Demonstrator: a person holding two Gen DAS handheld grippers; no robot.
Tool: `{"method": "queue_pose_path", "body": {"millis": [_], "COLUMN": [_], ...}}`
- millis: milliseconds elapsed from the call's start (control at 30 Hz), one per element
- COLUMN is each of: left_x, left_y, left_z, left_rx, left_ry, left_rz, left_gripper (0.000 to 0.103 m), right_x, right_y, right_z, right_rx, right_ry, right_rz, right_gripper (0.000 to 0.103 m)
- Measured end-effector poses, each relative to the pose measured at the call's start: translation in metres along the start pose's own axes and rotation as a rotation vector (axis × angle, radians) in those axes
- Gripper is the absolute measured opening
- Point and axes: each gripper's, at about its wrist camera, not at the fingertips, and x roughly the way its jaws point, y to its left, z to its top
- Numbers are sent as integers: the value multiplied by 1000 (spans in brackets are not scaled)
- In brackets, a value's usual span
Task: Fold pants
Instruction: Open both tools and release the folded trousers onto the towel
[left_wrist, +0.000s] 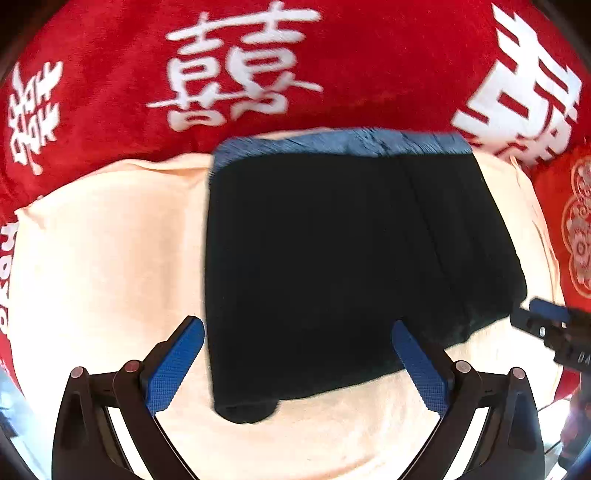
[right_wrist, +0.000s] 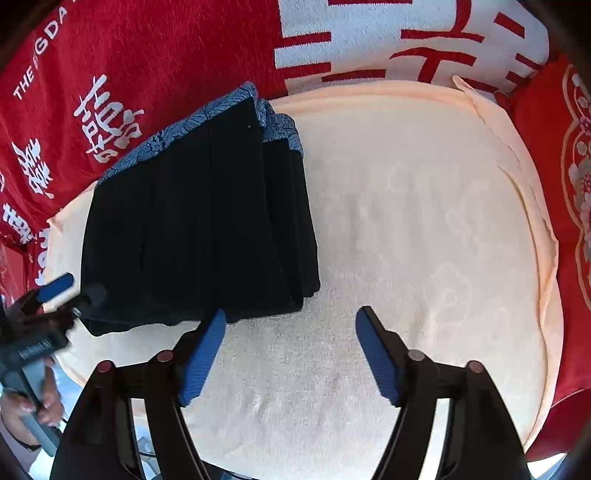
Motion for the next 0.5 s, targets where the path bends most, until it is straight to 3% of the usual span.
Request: {"method": "queue_pose_path", "body": {"millis": [367,500], "left_x": [16,21], "left_y": [31,36], "left_z": [12,20], "left_rx": [-53,-63], "left_ry": [47,49], "left_rz": [49,35], "left_gripper": [102,102], "right_x": [-6,-12], "right_y": [-16,-30], "right_z": [-11,-11], "right_rx": [65,99], "right_ry": [-3,-17], "right_rz": [33,40], "right_gripper": [78,78]}}
